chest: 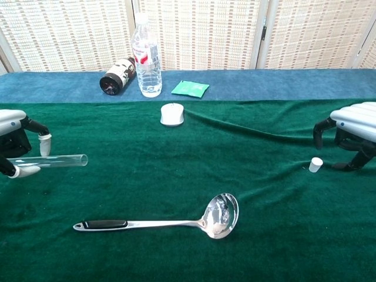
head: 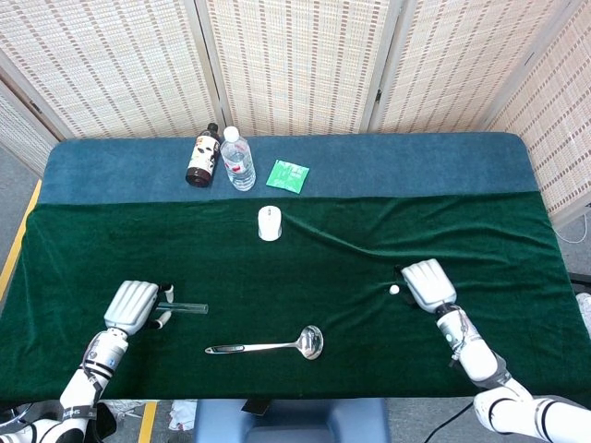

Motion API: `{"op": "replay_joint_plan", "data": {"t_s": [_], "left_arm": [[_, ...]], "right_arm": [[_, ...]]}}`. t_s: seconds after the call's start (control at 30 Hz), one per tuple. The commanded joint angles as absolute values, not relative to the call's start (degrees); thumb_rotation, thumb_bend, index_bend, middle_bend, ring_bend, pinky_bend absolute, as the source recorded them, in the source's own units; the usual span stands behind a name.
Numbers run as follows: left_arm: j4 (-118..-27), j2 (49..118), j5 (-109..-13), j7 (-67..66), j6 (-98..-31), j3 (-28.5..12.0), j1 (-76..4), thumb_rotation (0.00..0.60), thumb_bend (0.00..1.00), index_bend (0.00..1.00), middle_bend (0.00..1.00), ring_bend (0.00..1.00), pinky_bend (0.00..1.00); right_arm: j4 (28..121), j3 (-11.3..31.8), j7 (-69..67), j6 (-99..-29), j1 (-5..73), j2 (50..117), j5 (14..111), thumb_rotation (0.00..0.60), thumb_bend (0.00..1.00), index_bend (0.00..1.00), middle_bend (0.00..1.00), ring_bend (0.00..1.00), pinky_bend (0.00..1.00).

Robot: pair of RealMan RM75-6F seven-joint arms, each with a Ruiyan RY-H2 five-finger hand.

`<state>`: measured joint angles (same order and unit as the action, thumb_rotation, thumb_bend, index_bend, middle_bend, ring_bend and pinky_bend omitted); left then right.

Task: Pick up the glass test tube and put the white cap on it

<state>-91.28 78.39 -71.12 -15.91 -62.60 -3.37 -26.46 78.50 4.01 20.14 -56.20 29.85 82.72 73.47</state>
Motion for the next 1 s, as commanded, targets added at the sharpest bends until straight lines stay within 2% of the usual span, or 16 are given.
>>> {"op": "replay_joint_plan", "data": {"t_s": [0.03,0.8,1.0], "left_arm": [[-91.09,78.49,-71.06,-15.89,-62.42,-3.33,-26.51,0.600,0.51,0.65,0.98,0.91,0.88],[-89.72,78.76,-70.92,-14.74,-61.84,-3.02,-26.23,0.600,0.51,0.65,0.98,0.91,0.88],[-89.44,78.79,-70.85,-14.63,-61.76,-2.95,-26.14,0.600,0.51,0.65,0.98,0.91,0.88]], "right_arm": [[78.03,4.00,20.05,-55.92,30.12,83.26,73.42,0.600,0.31,0.44,0.95,1.00,0.99],[76.77,4.09,23.52,-53.90,31.88,85.64,70.93,0.600,0.31,0.48,0.95,1.00,0.99],[76.98,4.05,24.38,-53.58,32.14,85.74,70.17,0.600,0.34,0.49,0.95,1.00,0.99]]}}
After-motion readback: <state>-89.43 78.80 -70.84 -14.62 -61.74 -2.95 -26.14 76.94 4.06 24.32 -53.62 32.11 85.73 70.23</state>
